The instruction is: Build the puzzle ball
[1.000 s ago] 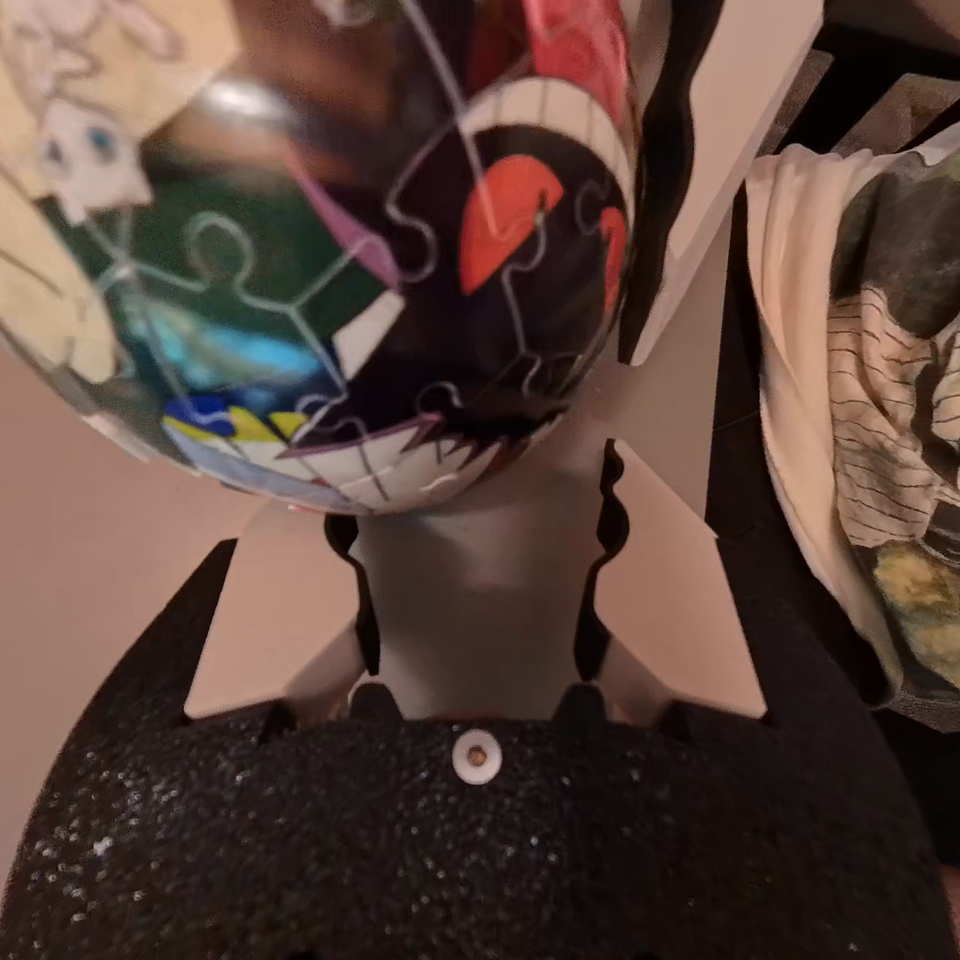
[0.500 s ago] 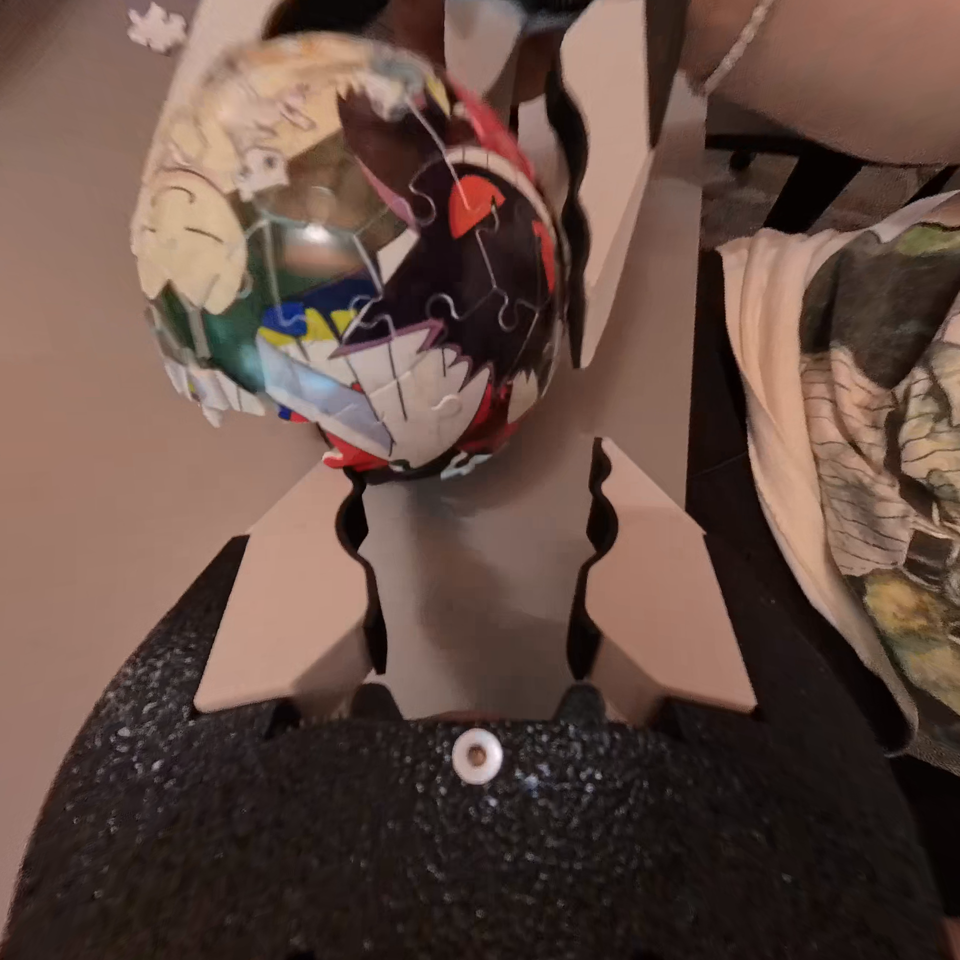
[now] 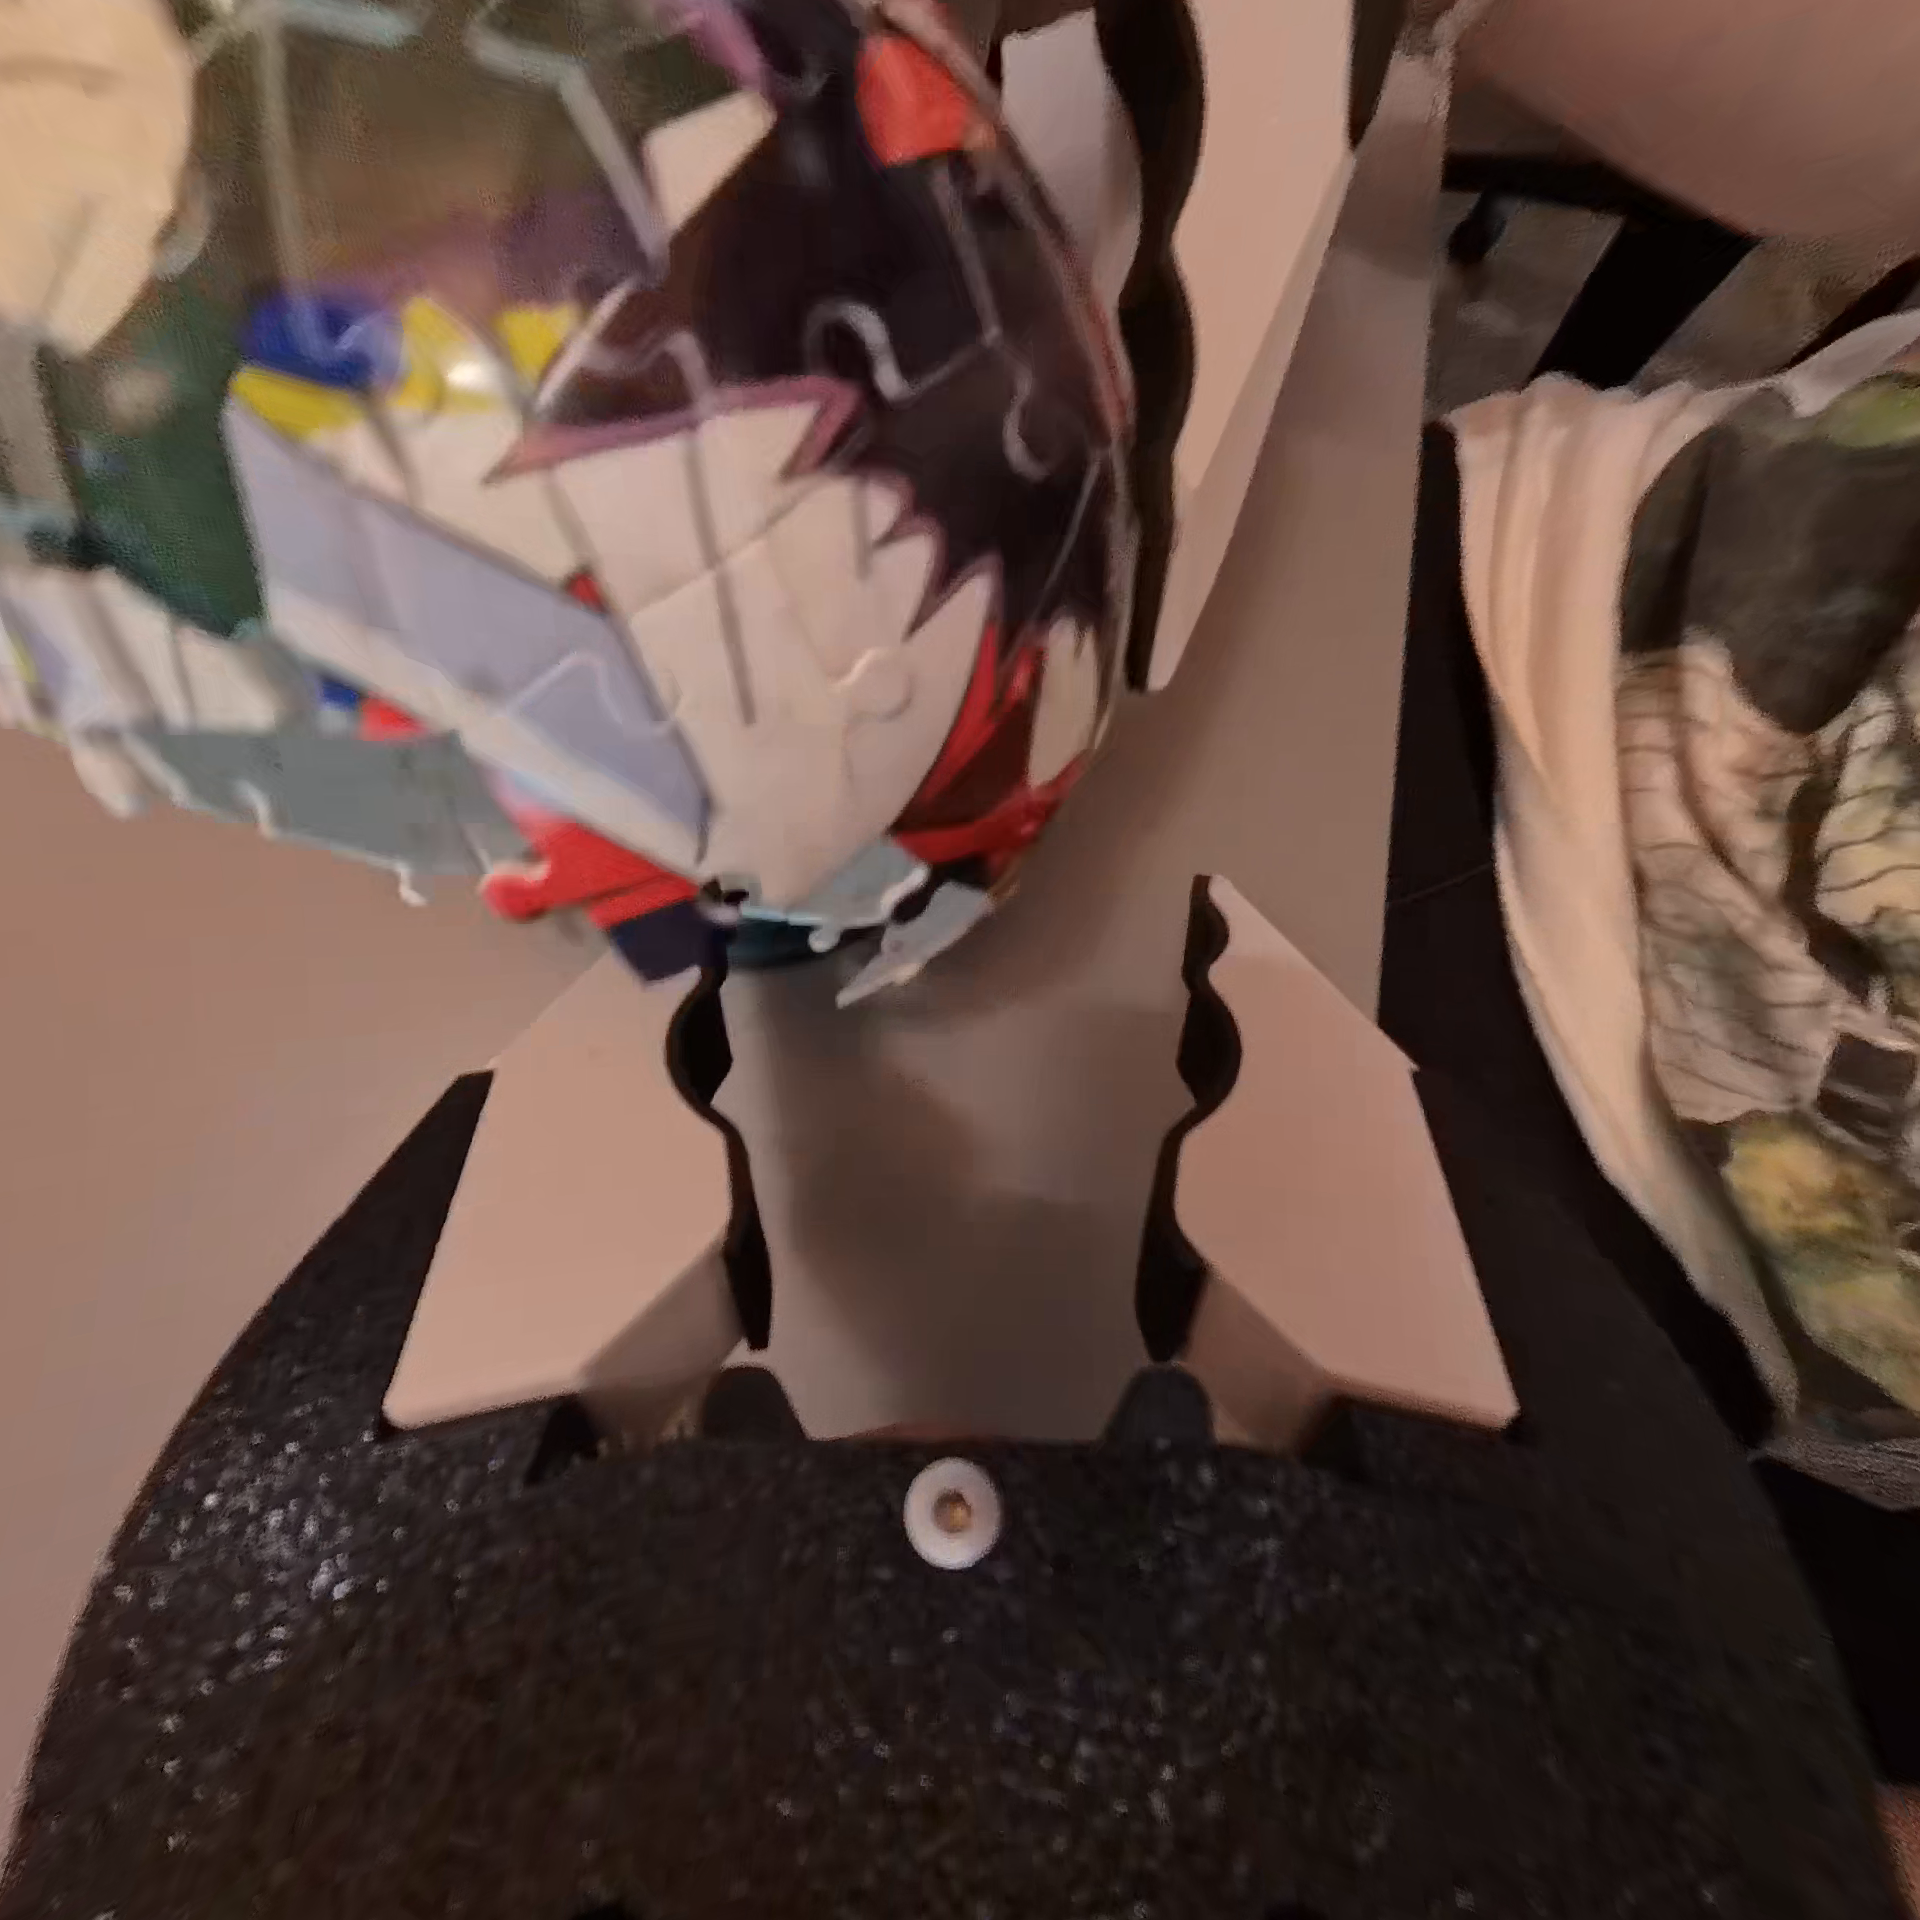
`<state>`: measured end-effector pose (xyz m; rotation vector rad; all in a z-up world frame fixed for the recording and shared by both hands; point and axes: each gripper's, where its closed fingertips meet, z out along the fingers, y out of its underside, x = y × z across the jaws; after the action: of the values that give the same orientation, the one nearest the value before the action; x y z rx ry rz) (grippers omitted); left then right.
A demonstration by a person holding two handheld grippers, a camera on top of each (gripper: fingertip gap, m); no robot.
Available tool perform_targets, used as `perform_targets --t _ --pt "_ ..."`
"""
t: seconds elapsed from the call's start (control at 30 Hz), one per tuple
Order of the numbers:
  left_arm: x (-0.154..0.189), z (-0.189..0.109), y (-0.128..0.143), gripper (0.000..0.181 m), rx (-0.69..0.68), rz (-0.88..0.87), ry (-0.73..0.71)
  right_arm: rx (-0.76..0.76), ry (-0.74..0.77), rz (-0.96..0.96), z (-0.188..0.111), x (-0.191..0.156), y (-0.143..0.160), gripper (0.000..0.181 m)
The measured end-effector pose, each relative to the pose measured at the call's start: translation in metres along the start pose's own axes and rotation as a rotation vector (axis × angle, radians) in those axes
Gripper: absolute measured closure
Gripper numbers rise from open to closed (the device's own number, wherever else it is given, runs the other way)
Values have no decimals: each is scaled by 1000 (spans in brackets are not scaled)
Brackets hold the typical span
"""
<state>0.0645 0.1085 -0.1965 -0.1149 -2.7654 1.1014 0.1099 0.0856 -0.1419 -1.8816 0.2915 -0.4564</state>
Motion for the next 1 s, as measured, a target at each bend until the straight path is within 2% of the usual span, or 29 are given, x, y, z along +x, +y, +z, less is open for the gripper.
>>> perform_targets --t 0.13,0.43,0.57,0.7,0.83,0.93,1.0 --pt "15 2 -19 99 71 10 71 -6 -6 58 -5 2 2 51" --pt "5 0 -5 93 25 -26 43 22 100 -32 -11 4 -6 47" --pt "1 -10 -5 93 60 -24 27 28 115 -50 -15 0 -11 47" --pt "-2 -22 -4 92 84 -37 19 -28 130 -90 -21 -2 -10 47" --pt "-7 -44 -4 92 155 -35 -9 -99 238 -125 -52 11 -5 48" --pt "-20 -63 -5 90 222 -50 -74 -175 407 -149 -88 34 8 52" --pt "-30 -77 -8 88 281 -64 -127 -238 496 -138 -113 47 20 68"
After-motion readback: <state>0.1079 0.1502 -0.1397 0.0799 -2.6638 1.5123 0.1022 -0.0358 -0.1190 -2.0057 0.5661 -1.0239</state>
